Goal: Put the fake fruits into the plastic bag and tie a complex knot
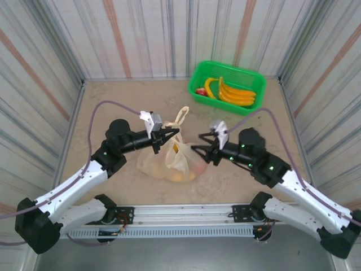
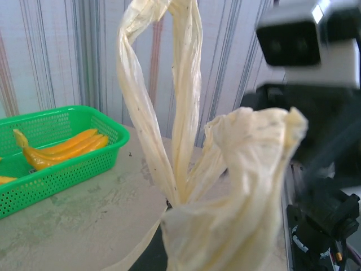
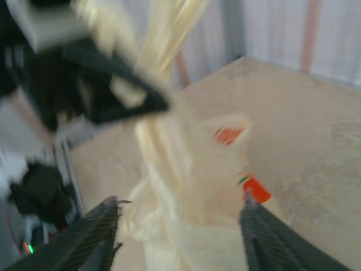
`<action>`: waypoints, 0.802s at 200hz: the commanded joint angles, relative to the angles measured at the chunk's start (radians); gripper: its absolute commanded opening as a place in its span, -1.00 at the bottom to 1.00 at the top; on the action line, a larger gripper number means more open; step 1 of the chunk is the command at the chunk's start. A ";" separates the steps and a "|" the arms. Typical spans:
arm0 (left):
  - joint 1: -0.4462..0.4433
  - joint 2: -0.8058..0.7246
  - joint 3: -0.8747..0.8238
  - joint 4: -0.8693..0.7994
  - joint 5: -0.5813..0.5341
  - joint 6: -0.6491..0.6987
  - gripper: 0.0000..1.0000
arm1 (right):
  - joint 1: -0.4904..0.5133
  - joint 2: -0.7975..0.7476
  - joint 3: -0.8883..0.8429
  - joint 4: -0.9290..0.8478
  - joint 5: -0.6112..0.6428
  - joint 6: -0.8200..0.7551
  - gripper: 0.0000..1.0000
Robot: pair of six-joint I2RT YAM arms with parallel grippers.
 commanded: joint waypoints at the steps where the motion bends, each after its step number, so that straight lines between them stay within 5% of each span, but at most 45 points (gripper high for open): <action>1: 0.012 -0.024 -0.010 -0.008 0.035 -0.043 -1.00 | 0.082 0.077 -0.018 0.091 0.050 -0.282 0.37; 27: 0.015 -0.024 -0.005 -0.012 0.057 -0.055 -1.00 | 0.089 0.188 0.021 0.130 0.089 -0.365 0.40; 92: 0.020 -0.021 0.003 -0.060 0.092 -0.070 -1.00 | 0.089 0.374 0.081 0.348 0.173 -0.460 0.11; 134: 0.052 -0.033 -0.003 -0.070 0.099 -0.098 -1.00 | 0.084 0.364 0.047 0.435 0.189 -0.471 -1.00; 160: 0.103 -0.057 -0.019 -0.067 0.135 -0.122 -1.00 | 0.047 0.304 0.028 0.386 0.131 -0.470 -1.00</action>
